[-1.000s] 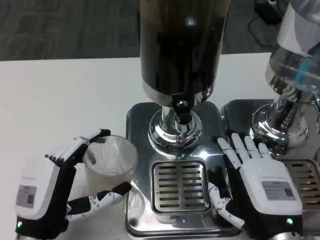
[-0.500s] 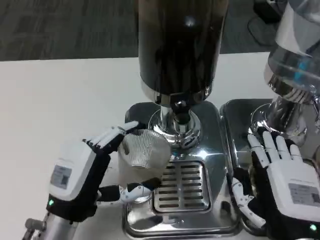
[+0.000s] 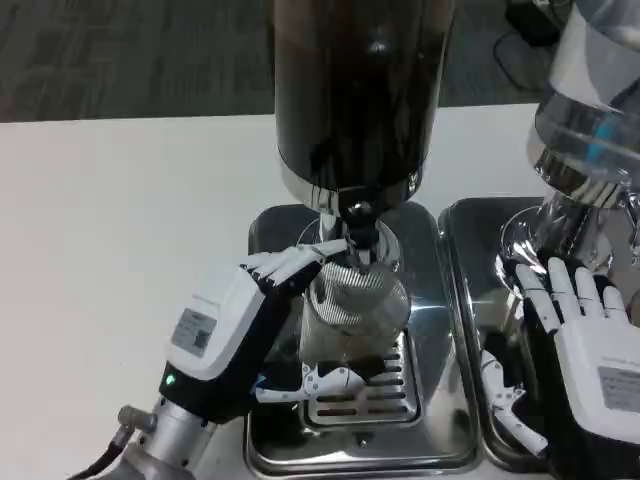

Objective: Grasp the cup under the faucet to collect the drink, then remove the cup.

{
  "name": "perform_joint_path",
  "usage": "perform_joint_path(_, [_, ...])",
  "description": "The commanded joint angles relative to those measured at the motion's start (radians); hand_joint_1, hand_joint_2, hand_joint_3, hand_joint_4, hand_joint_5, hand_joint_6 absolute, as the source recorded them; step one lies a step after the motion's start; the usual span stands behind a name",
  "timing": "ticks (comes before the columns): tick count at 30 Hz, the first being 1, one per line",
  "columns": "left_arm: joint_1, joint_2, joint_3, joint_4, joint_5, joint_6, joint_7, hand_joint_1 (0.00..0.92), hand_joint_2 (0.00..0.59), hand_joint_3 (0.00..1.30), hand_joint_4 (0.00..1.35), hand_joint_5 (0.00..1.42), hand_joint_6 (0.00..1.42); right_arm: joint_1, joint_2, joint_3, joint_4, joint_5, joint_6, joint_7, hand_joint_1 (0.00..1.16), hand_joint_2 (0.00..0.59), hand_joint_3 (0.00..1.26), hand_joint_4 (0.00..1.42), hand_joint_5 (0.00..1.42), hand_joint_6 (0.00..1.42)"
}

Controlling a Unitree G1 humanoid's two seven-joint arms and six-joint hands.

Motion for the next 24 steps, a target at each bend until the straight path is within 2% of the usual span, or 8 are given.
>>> perform_joint_path(1, [-0.059,-0.026,-0.034,0.046,0.012,0.018,0.049,0.654,0.181,0.39,0.42,0.69,0.73,0.019,0.000,-0.013,-0.024,-0.005,0.010,0.008,0.23,0.514,0.11,0.00,0.00,0.00])
perform_joint_path(8, [-0.086,-0.052,-0.087,0.103,0.020,0.026,0.058,0.629,0.180,0.39,0.42,0.68,0.71,0.018,0.005,-0.010,-0.026,-0.009,0.012,0.015,0.23,0.514,0.11,0.00,0.00,0.00])
perform_joint_path(15, [-0.061,-0.027,-0.132,0.099,0.022,0.033,0.076,0.598,0.175,0.39,0.41,0.67,0.68,0.007,0.000,-0.010,-0.018,0.000,0.002,0.022,0.23,0.514,0.11,0.00,0.00,0.00])
perform_joint_path(21, [-0.010,0.022,-0.117,0.045,0.000,0.056,0.073,0.401,0.137,0.31,0.32,0.63,0.53,-0.013,-0.011,-0.007,0.000,0.019,-0.021,0.035,0.23,0.514,0.11,0.00,0.00,0.00])
perform_joint_path(23, [0.007,0.035,-0.110,0.022,-0.007,0.071,0.067,0.264,0.096,0.27,0.27,0.60,0.49,-0.017,-0.014,-0.007,0.007,0.025,-0.030,0.037,0.23,0.514,0.11,0.00,0.00,0.00])
perform_joint_path(24, [0.014,0.039,-0.106,0.011,-0.011,0.079,0.062,0.228,0.083,0.26,0.25,0.58,0.47,-0.018,-0.015,-0.009,0.008,0.028,-0.034,0.039,0.23,0.514,0.11,0.00,0.00,0.00])
